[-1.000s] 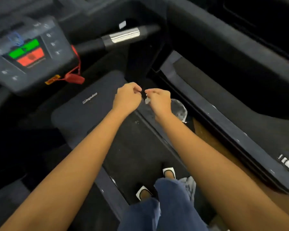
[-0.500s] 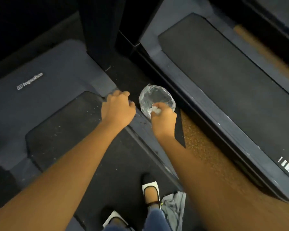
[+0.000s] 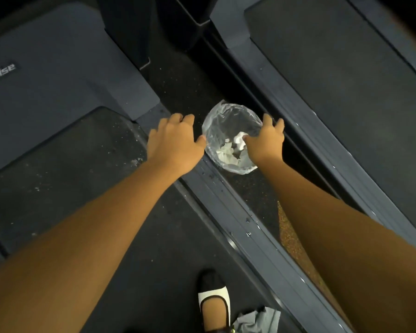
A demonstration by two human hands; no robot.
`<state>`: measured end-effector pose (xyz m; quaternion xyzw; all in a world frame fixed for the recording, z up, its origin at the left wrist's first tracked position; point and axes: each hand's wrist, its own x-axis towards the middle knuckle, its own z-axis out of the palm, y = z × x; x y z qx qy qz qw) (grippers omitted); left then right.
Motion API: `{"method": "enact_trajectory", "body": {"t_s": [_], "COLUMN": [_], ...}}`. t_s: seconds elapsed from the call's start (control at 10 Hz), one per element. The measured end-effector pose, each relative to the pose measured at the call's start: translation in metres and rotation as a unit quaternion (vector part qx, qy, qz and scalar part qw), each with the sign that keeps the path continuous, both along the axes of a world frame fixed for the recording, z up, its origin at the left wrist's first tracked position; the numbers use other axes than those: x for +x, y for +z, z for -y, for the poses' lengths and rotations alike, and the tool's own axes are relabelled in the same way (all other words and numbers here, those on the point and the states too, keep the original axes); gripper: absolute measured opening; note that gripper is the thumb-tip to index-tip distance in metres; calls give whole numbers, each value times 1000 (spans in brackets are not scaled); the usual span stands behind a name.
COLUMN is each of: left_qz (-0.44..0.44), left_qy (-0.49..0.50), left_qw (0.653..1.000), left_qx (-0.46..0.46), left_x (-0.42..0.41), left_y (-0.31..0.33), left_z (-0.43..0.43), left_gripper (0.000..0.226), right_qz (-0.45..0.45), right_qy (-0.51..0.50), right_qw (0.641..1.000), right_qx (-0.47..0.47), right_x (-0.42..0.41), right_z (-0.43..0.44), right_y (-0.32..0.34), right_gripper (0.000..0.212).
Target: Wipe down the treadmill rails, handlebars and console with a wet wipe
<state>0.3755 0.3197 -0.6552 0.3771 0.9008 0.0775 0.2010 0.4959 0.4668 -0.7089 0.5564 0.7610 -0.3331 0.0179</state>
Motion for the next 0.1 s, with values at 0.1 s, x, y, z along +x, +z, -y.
{"method": "enact_trajectory", "body": {"t_s": [0.1], "left_qz": [-6], "left_qy": [2], "left_qw": [1000], "left_qx": [2], "left_x": [0], "left_y": [-1], "left_z": [5], "left_gripper": [54], "right_qz": [19], "right_qy": [52], "right_qw": [998], "right_qx": [11], "right_x": [6], "right_z": [15], "right_y": [-2], "right_gripper": [67]}}
